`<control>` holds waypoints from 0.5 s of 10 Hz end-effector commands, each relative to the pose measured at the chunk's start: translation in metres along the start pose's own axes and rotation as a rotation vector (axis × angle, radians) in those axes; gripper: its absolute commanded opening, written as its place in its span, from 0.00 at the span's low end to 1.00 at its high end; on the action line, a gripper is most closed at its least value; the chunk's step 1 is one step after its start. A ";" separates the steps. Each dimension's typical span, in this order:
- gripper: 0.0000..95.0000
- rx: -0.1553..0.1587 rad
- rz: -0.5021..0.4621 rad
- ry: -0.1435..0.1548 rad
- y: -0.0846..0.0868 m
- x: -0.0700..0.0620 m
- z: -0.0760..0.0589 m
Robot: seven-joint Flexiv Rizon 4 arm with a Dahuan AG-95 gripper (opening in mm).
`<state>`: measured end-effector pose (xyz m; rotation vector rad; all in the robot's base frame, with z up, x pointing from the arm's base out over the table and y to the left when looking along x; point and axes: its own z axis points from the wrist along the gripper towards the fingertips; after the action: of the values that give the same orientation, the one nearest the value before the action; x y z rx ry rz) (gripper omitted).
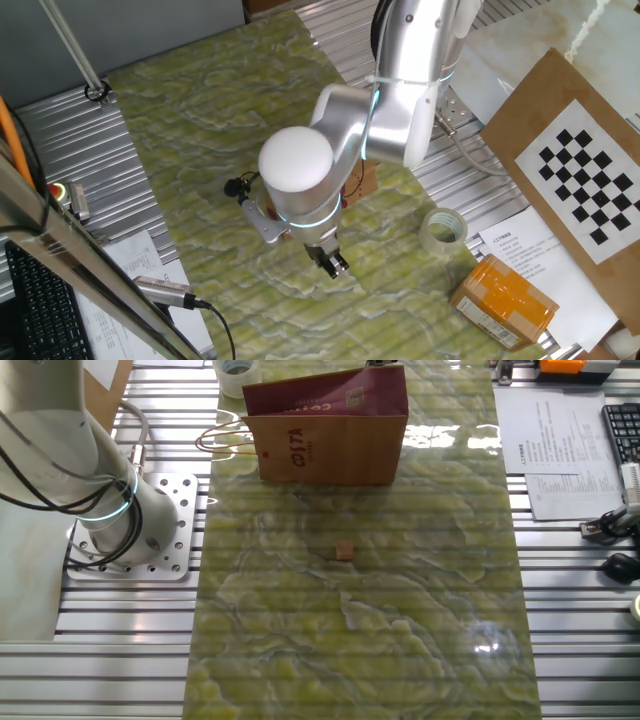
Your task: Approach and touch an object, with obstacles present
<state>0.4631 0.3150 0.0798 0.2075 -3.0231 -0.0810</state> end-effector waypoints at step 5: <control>0.00 0.023 0.023 -0.003 0.010 -0.016 -0.004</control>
<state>0.4802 0.3298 0.0816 0.1738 -3.0213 -0.0424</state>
